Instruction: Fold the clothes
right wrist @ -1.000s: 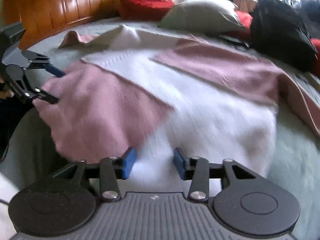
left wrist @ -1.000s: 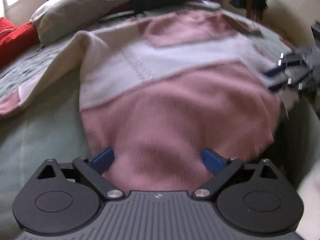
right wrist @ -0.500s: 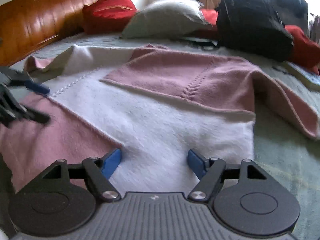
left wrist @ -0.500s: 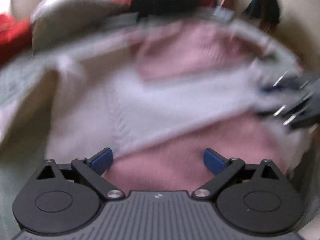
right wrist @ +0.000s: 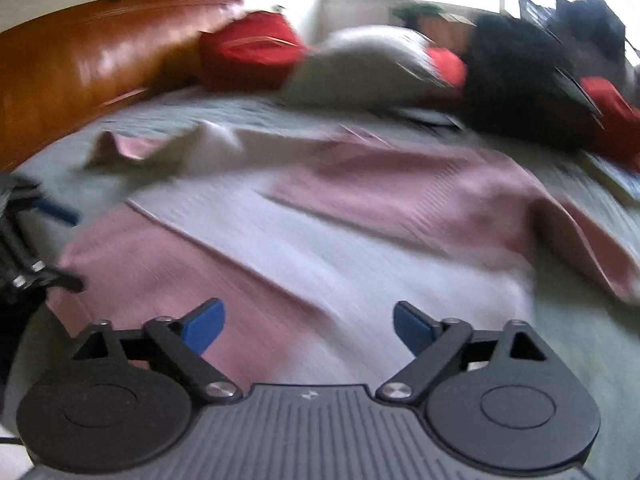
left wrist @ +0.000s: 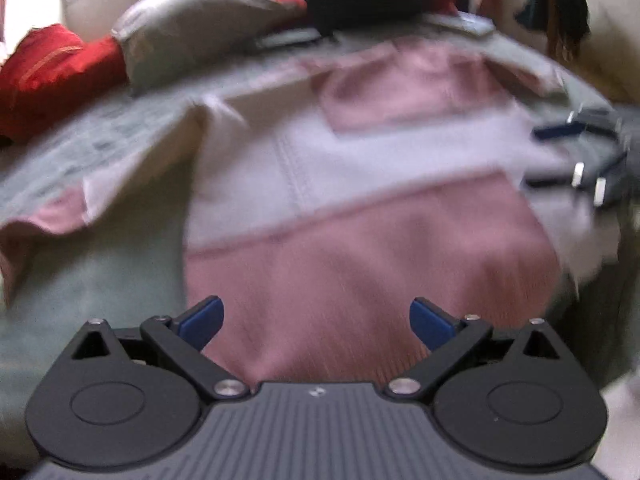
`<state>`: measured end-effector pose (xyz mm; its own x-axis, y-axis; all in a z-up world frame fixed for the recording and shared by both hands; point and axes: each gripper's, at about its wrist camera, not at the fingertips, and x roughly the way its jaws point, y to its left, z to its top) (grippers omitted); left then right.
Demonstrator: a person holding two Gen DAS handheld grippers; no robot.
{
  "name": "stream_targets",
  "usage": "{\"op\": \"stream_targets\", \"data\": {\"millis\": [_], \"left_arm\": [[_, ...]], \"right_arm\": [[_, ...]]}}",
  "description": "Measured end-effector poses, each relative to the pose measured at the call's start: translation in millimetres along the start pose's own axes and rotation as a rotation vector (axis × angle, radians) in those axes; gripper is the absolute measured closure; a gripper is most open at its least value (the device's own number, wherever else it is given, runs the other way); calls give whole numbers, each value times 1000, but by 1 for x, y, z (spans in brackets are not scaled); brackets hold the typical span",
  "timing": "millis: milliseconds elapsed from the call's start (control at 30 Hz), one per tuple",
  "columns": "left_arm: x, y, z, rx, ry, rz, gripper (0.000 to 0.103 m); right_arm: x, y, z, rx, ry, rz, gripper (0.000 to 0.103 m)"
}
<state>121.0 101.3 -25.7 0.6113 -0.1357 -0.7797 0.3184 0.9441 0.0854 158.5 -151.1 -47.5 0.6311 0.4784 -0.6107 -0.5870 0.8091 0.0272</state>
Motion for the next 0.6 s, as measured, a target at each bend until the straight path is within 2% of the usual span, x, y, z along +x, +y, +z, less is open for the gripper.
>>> {"op": "stream_targets", "data": {"millis": [33,133,200,233,267,333,400,500,600], "left_arm": [[2,4,7,-10,2,5,4],[19,11,12,-16,8,-43,4],[36,15,6,-59,88,-60,4],[42,16,-3,-76,136,-63,4],[40,15,-14,-77,150,-69,4],[27,9,-37,-59,143,-80,1],[13,4,-57,-38,184,-80,1],[-1,8,-68,-73,247,-89,1],[-13,13,-53,-97,171,-71,1]], "right_arm": [[12,11,7,-16,0,9,6],[41,30,8,-45,51,2,6],[51,35,-4,-69,103,-41,5],[46,34,-12,-62,103,-44,4],[37,31,-21,-51,97,-42,0],[18,24,-40,-25,86,-47,0],[4,20,-50,-2,79,-51,0],[-16,15,-65,30,68,-55,0],[-25,15,-65,63,69,-63,0]]}}
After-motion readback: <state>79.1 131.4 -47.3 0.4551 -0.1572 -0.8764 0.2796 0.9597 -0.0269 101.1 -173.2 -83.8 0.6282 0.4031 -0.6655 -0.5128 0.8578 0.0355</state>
